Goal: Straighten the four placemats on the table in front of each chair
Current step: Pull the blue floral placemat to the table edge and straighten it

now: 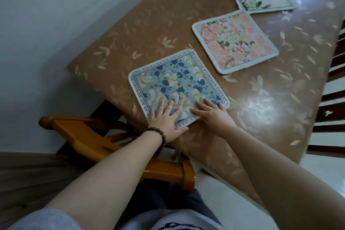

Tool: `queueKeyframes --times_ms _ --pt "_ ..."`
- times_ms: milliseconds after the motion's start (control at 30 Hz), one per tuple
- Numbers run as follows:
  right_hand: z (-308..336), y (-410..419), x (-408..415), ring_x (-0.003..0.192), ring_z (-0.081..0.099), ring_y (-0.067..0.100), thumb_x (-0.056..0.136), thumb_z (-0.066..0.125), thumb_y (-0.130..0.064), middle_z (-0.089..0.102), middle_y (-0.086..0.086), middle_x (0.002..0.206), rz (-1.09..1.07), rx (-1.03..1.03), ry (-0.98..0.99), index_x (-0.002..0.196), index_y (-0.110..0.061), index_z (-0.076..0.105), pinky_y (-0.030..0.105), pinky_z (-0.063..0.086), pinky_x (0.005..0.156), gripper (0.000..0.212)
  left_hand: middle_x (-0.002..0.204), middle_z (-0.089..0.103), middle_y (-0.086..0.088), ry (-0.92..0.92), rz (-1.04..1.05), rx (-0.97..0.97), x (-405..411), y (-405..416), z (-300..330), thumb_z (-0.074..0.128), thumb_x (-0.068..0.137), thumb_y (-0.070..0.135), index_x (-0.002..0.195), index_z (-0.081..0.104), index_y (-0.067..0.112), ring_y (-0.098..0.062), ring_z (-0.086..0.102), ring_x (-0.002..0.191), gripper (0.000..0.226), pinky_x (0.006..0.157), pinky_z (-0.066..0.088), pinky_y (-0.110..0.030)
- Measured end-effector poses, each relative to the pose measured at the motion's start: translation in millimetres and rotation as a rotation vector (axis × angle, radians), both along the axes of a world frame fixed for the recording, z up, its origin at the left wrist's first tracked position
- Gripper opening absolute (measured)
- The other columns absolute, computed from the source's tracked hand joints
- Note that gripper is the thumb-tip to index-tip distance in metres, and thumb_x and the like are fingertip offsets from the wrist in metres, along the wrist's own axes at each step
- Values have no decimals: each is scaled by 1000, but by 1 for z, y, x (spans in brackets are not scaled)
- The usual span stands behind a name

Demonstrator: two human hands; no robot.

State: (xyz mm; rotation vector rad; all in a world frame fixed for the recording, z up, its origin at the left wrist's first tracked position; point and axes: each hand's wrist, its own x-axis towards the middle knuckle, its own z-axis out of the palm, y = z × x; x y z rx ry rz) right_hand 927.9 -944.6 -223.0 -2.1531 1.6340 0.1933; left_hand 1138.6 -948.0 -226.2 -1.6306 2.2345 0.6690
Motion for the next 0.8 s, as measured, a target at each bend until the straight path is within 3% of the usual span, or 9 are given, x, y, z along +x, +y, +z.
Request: queueKeyframes --times_ms 100,233,433,800 --pt "1 8 -4 146 0 22 96 39 -48 10 -7 159 -8 10 54 145 -46 19 56 2 115 54 158 -16 3 -31 -1 2 -8 4 2 28 79 80 149 1 40 -26 -19 143 85 114 -5 -55" --pt "0 19 -3 145 -12 24 81 43 -70 -6 0 160 -120 35 21 146 -45 -1 54 -5 115 83 158 -16 2 -60 -8 12 -4 -2 6 27 75 85 148 -5 41 -25 -19 143 92 114 -5 -54" --pt "5 25 4 143 -19 31 59 27 -92 -19 6 157 -382 36 -22 144 -46 -14 54 -6 114 105 160 -6 -3 -18 11 -57 26 -37 18 32 74 84 150 -5 33 -26 -12 145 98 115 2 -54" --pt "7 11 62 143 -17 31 50 29 -96 -20 15 156 -879 80 -40 145 -32 -21 51 -3 115 125 160 -1 -2 -34 -193 -78 71 -154 21 34 68 88 150 -4 31 -24 -3 146 107 116 7 -50"
